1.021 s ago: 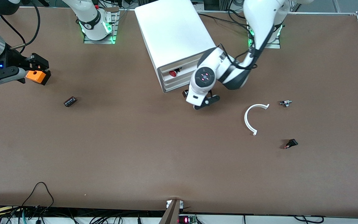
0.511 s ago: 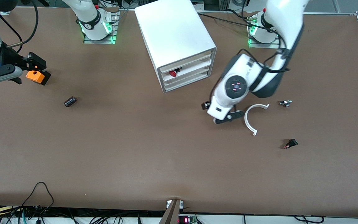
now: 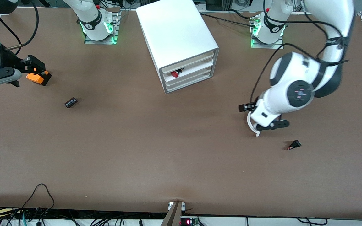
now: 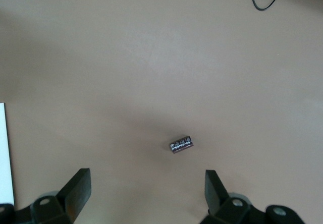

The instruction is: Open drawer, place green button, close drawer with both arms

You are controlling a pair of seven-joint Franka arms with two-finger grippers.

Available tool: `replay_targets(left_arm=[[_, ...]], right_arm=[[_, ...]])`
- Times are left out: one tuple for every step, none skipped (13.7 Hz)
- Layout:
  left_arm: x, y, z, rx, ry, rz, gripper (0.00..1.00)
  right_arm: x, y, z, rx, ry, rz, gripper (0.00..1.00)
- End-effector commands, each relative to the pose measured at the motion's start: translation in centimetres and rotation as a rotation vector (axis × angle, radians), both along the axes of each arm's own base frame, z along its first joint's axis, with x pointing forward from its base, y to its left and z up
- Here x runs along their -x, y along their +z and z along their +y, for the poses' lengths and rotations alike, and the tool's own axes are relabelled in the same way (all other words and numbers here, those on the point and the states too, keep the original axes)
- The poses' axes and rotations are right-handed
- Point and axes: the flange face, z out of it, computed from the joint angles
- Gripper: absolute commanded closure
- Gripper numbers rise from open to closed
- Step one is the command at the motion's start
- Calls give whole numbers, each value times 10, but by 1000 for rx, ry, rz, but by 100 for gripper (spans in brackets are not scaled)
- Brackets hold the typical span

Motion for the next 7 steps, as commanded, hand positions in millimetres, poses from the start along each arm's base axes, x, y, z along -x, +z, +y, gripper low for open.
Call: replay_targets(left_arm=[[5,26,39,-6,-24,21,0],[8,37,47,-1,-48,22,0],[8,49,58,1,-67,9,0],[9,62,75,-3,-74,-11,0],[11,73,88,-1,-99,-26,0],[15,84,105,3,-113,-26,0],[19,93,117,4,-117,-16,0]], right_arm=[[-14,10,-2,5,1,-13,0],[-14,11,-1,3,-1,-13,0],[-14,11,0,-1,-15,-12,0],[-12,10,1,-2,-53,-3,0],[-9,7,8,1,-87,27,0],[-7,6,16,2,-80,39,0],[-7,7,17,5,-72,37,0]])
